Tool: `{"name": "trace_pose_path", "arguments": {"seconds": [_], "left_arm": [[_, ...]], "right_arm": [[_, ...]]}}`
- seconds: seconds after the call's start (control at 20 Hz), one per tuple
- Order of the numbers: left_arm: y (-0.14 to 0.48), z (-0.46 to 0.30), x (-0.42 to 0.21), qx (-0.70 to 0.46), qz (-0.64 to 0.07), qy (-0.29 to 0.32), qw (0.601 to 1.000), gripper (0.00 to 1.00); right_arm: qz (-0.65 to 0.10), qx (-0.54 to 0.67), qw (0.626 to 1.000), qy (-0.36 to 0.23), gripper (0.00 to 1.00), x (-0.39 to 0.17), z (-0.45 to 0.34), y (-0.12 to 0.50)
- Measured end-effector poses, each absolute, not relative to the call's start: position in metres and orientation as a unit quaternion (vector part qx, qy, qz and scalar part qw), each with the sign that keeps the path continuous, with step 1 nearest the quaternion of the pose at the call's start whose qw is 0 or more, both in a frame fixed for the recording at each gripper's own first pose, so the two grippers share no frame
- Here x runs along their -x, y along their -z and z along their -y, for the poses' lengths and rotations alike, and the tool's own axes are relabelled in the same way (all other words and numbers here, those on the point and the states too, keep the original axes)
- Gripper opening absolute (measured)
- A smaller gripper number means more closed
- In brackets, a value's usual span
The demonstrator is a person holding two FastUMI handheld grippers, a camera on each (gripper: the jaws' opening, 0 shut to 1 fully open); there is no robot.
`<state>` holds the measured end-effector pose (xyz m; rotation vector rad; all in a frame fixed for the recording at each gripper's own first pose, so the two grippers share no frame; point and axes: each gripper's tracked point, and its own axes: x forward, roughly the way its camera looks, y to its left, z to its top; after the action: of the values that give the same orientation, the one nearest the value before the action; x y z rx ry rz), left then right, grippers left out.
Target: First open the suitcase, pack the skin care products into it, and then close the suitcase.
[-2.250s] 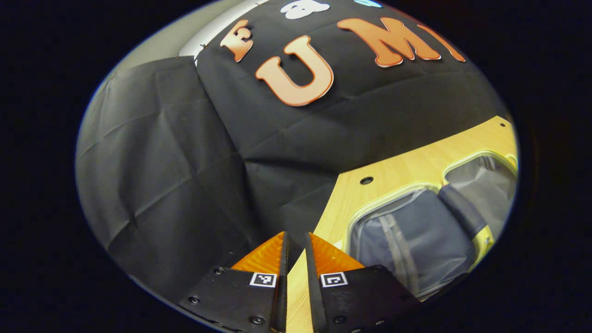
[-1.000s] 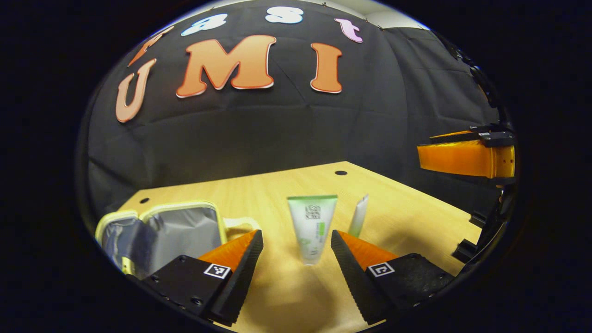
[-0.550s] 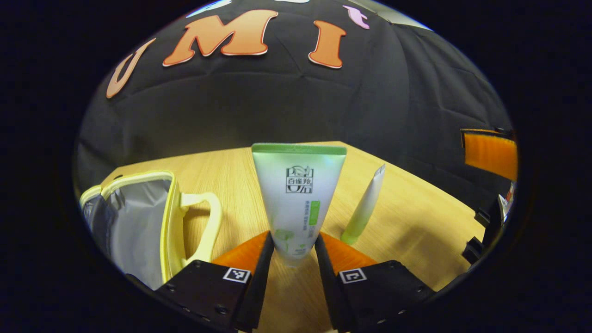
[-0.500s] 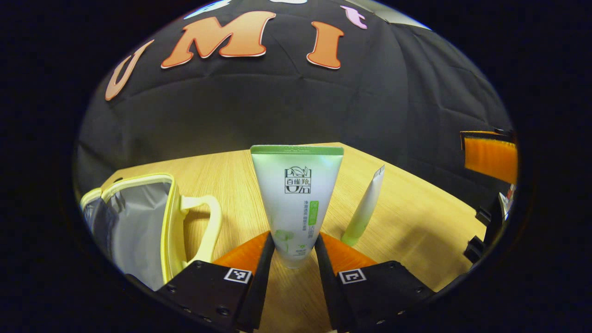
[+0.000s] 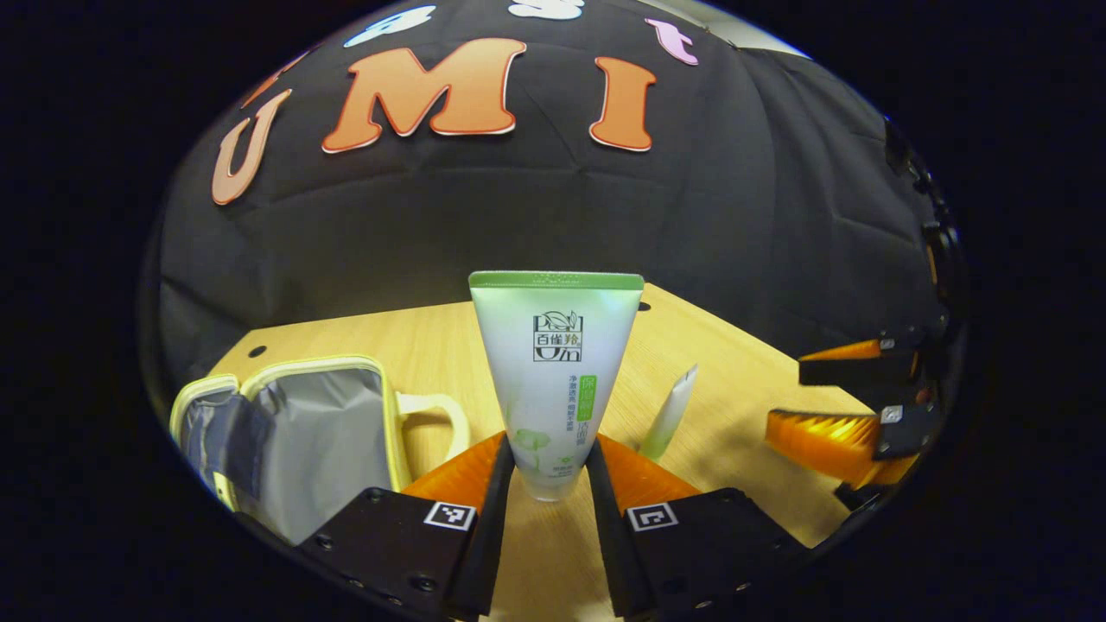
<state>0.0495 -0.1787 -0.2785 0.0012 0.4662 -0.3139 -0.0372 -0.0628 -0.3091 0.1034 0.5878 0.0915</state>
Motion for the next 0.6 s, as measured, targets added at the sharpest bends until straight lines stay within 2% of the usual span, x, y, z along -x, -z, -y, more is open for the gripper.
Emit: {"name": "trace_pose_path", "arguments": {"seconds": [0.35, 0.6], "left_arm": [[0.213, 0.117, -0.032, -0.018, -0.215, 0.071, 0.974, 0.49], [0.200, 0.065, -0.009, -0.042, -0.227, 0.000, 0.973, 0.49]], "right_arm": [[-0.355, -0.078, 0.926, -0.099, 0.93, 0.012, 0.029, 0.364], [-0.382, -0.101, 0.912, -0.112, 0.79, -0.007, 0.010, 0.393]]}}
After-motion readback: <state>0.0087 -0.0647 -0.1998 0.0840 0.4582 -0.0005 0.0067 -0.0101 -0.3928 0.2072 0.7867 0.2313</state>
